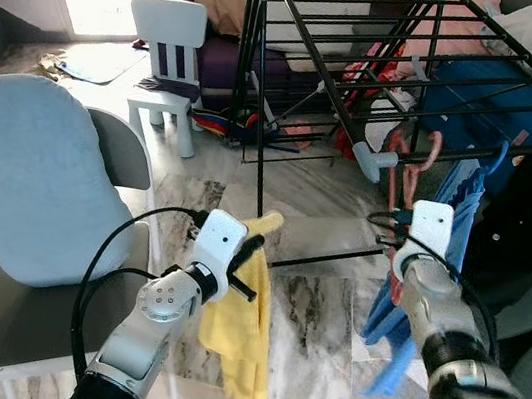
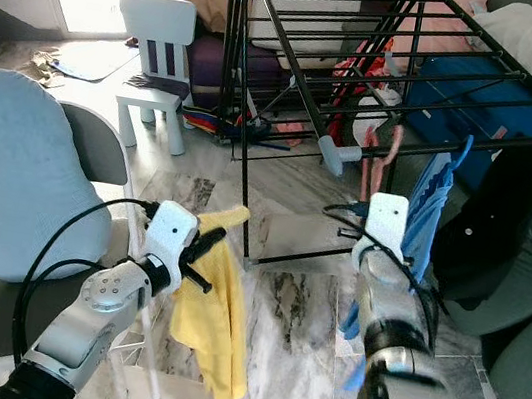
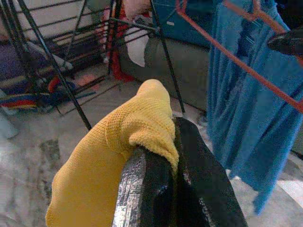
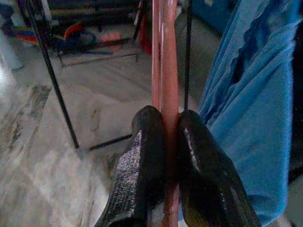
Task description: Hang hanger
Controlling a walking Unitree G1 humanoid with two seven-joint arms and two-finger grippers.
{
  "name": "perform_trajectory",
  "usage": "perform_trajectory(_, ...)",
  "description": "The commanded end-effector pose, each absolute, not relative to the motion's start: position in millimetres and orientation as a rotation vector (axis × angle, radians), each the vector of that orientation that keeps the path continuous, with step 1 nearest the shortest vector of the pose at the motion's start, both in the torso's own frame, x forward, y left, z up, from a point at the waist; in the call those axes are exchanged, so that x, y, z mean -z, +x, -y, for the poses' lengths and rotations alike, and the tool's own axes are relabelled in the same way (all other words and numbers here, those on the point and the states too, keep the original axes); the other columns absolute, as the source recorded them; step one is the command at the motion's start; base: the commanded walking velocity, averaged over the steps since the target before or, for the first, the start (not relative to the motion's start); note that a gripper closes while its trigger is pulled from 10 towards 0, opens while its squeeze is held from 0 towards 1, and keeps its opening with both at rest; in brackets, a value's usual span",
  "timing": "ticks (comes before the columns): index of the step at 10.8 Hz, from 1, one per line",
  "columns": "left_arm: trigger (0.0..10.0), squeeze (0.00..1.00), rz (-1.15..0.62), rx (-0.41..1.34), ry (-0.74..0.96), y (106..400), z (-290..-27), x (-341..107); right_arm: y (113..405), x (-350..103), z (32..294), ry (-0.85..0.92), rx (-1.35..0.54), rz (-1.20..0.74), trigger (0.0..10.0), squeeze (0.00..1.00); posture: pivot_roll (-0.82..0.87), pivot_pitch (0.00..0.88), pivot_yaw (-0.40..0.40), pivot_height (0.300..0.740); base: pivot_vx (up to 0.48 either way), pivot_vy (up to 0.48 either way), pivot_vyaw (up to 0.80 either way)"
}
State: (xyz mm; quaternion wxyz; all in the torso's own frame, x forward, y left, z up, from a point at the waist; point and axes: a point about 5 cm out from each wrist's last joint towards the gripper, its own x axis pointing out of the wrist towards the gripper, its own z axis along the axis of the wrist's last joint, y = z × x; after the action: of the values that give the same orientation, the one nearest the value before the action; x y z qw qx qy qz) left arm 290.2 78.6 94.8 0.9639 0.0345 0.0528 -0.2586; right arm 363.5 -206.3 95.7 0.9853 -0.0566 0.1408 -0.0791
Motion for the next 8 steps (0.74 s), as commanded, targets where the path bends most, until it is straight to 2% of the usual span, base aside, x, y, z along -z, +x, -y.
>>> perform_trajectory(1, 10.0, 0.00, -0.049, 0.471, 0.081, 294, -84, -104, 361, -104, 205, -0.136, 0.145, -0.210, 0.5, 0.00, -0.17, 0.000, 0.019, 0.740, 0.000, 0.000, 0.00)
perform_trajectory(2, 10.0, 0.00, -0.041, 0.450, 0.076, 293, -87, -105, 350, -96, 207, -0.144, 0.139, -0.216, 1.0, 0.00, -0.17, 0.000, 0.017, 0.740, 0.000, 0.000, 0.00)
perform_trajectory(4, 10.0, 0.00, -0.032, 0.405, 0.064, 294, -93, -105, 320, -77, 210, -0.167, 0.111, -0.234, 7.6, 0.00, -0.18, 0.000, 0.018, 0.740, 0.000, 0.000, 0.00)
perform_trajectory(5, 10.0, 0.00, -0.034, 0.398, 0.079, 294, -94, -104, 301, -72, 210, -0.215, 0.065, -0.226, 10.0, 0.00, -0.18, 0.000, 0.028, 0.740, 0.000, 0.000, 0.00)
perform_trajectory(8, 10.0, 0.00, -0.043, 0.418, 0.093, 295, -90, -102, 273, -67, 218, -0.247, 0.051, -0.264, 10.0, 0.00, -0.19, 0.000, 0.032, 0.740, 0.000, 0.000, 0.00)
